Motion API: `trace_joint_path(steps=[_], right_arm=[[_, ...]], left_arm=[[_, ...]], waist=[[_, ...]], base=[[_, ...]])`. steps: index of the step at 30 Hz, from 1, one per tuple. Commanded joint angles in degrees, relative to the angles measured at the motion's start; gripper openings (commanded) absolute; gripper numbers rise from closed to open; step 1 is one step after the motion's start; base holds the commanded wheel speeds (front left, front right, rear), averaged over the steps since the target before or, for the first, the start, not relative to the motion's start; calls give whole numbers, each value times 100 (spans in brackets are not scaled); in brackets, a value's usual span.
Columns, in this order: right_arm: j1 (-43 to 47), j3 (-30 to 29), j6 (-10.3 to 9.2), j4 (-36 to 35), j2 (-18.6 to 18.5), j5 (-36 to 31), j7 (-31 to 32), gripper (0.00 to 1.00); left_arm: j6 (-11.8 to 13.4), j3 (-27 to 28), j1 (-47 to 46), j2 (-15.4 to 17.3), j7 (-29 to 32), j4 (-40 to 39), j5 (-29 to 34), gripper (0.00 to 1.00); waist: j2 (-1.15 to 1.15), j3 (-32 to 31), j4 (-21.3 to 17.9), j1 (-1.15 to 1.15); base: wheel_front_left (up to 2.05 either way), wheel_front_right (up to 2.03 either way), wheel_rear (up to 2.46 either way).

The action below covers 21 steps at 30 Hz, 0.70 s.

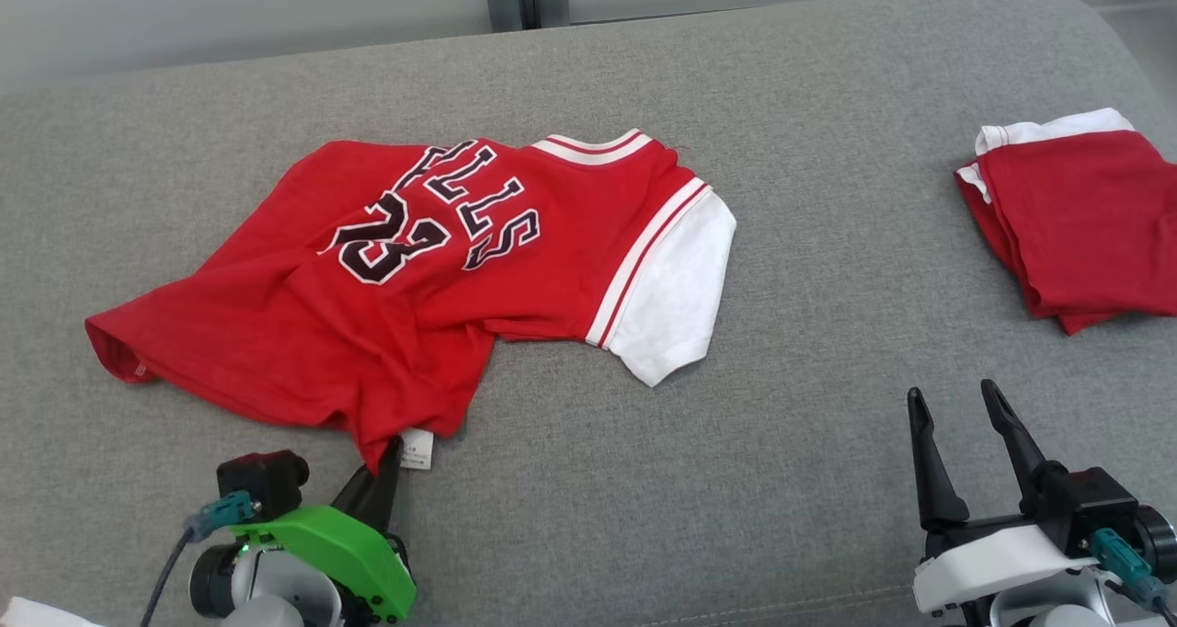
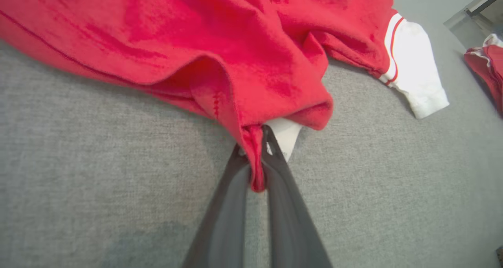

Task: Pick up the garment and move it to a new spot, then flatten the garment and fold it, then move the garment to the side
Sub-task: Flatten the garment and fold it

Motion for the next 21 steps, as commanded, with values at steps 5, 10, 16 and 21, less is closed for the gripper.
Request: trace_joint_path(steps=[5,10,16,21], right_arm=[[182,-103,-9,-3,-11,67,1,100],[139,-67,-9,17,-11,59,1,100],[109,-18,-9,47,-13,0,1,100],[139,-25,-9,72,-12,-41,1,100]], left_arm=[[-63,-98,366,831,316,-1237,153,0],[92,-179,783,1579,896,-2284,94,0],[286,-263,1039,1939,1224,-2256,86,0],[447,-87,1079,1609,884,-1919,-27,39]], waist=[[0,-71,136,0],[0,-114,259,0],[0,-152,329,0],[0,-190,361,0]], base=[[0,0,0],[0,0,0],[0,0,0],[0,0,0]])
